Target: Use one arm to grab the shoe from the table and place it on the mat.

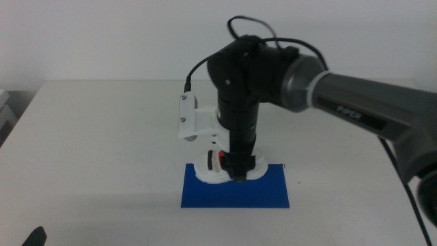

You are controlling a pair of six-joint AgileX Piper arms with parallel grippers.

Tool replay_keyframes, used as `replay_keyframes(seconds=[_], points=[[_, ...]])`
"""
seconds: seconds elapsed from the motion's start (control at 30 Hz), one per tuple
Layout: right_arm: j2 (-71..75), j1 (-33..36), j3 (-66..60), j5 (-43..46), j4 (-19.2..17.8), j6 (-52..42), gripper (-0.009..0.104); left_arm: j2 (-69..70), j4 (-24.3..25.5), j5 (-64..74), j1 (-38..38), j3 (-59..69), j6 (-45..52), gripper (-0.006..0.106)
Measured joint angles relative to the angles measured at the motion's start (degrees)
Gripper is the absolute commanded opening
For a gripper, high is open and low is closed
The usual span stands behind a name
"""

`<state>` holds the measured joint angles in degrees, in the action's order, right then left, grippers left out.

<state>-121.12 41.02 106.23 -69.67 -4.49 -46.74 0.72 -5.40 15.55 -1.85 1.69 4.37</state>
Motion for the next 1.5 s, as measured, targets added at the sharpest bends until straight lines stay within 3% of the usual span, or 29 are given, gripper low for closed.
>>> replay_keyframes(seconds=[0.27,1.07,1.13,1.17,1.2,1.23,1.37,1.5], points=[[-2.6,0.4,0.9,-0.4,0.1,8.2,-0.004,0.0,0.0,0.0,0.0,0.0,0.0,0.094],[-6.9,0.4,1.1,-0.4,-0.3,8.6,-0.002,0.0,0.0,0.0,0.0,0.0,0.0,0.094],[-7.0,0.4,1.1,-0.2,-0.3,8.6,0.014,0.0,0.0,0.0,0.0,0.0,0.0,0.094],[-7.0,0.4,1.2,0.0,-0.3,8.6,0.03,0.0,0.0,0.0,0.0,0.0,0.0,0.094],[-7.0,0.4,1.2,0.0,-0.3,8.6,0.037,0.0,0.0,0.0,0.0,0.0,0.0,0.094],[-7.0,0.4,1.2,0.1,-0.3,8.6,0.051,0.0,0.0,0.0,0.0,0.0,0.0,0.094],[-7.1,0.4,1.2,0.6,-0.3,8.6,0.074,0.0,0.0,0.0,0.0,0.0,0.0,0.094],[-6.7,0.4,1.2,0.7,0.0,8.6,0.087,0.0,0.0,0.0,0.0,0.0,0.0,0.094]])
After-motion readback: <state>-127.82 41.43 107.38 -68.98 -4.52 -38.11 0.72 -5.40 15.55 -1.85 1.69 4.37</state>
